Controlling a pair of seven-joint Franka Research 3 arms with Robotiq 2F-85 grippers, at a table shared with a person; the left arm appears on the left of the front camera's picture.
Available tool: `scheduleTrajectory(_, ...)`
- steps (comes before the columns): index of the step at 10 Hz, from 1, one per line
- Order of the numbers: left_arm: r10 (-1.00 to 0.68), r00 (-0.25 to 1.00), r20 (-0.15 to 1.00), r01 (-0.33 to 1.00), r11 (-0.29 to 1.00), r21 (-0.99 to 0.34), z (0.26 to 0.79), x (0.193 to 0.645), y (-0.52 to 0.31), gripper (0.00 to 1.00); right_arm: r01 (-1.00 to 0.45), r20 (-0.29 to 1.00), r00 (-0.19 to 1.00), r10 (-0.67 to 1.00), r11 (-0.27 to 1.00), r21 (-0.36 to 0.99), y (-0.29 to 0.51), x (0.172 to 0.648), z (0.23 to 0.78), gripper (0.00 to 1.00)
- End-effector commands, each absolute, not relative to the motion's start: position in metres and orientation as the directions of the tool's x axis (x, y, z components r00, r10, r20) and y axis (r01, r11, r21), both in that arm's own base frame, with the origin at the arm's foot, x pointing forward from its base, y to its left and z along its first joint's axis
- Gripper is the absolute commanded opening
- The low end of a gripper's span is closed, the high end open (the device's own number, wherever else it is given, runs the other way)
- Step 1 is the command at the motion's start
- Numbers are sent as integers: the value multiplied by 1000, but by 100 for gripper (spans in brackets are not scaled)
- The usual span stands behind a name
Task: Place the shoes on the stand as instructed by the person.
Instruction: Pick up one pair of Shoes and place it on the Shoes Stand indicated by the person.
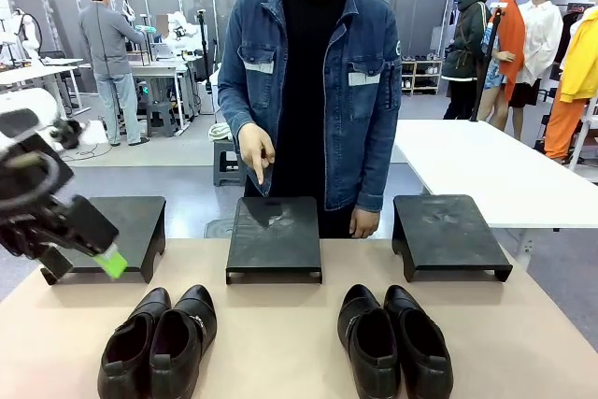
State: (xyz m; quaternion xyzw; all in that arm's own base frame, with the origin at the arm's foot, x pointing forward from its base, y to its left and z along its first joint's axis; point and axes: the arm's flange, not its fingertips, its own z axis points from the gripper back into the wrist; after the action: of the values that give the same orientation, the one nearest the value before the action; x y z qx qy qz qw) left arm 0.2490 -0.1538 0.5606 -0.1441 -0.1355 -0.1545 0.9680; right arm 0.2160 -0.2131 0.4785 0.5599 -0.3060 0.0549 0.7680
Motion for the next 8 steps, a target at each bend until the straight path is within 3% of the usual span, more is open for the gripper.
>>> scheduleTrajectory(1, -154, 953, 260, 209, 957, -201, 533, 262, -163, 100, -448, 552, 793, -259, 365, 816, -215, 216, 480, 100)
scheduleTrajectory(6, 28, 965, 261, 34, 973, -229, 470, 284, -169, 100, -448, 552, 793, -259, 365, 816, -215, 216, 480, 100)
scheduleTrajectory(8, 53, 958, 280, -2, 984, -178, 449, 290, -169, 100, -448, 552, 793, -259, 365, 816, -215, 216, 480, 100)
